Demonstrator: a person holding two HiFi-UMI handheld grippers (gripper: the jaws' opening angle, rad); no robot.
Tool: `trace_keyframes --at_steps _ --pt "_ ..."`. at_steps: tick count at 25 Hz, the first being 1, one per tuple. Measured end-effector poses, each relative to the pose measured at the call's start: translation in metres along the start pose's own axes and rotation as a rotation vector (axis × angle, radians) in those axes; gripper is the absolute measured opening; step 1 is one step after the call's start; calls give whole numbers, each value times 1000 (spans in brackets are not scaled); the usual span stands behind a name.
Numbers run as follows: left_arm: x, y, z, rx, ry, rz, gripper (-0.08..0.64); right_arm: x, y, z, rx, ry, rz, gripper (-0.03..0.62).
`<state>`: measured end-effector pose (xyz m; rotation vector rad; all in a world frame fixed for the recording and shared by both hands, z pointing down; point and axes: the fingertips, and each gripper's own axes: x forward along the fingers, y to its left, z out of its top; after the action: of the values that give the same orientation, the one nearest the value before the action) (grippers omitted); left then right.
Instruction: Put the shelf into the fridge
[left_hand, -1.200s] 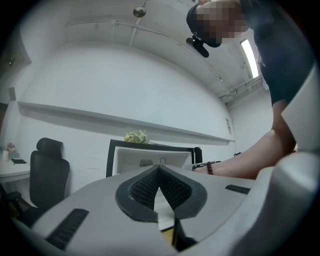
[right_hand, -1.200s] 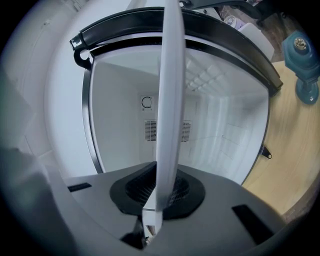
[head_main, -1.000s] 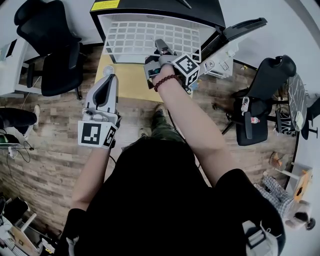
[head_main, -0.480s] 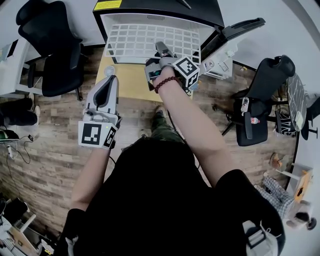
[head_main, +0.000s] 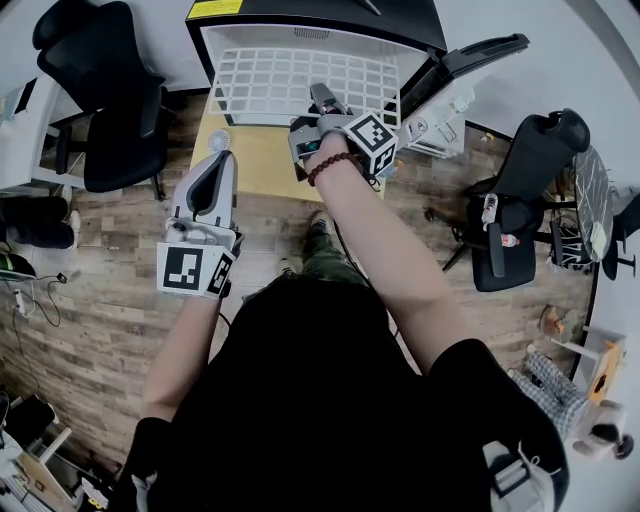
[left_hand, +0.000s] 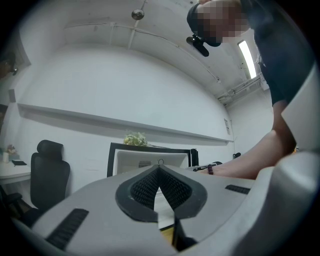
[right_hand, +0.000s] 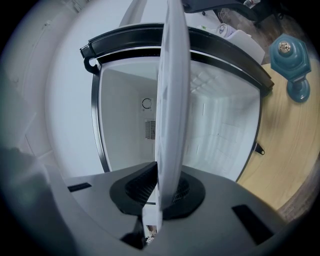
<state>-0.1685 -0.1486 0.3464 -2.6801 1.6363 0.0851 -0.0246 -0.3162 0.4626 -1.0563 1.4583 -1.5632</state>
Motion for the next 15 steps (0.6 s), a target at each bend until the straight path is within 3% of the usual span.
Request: trace_keyframes --at_steps 15 --pt "-2 -11 -2 -5 -7 -3 18 -14 -2 -4 -21 19 7 41"
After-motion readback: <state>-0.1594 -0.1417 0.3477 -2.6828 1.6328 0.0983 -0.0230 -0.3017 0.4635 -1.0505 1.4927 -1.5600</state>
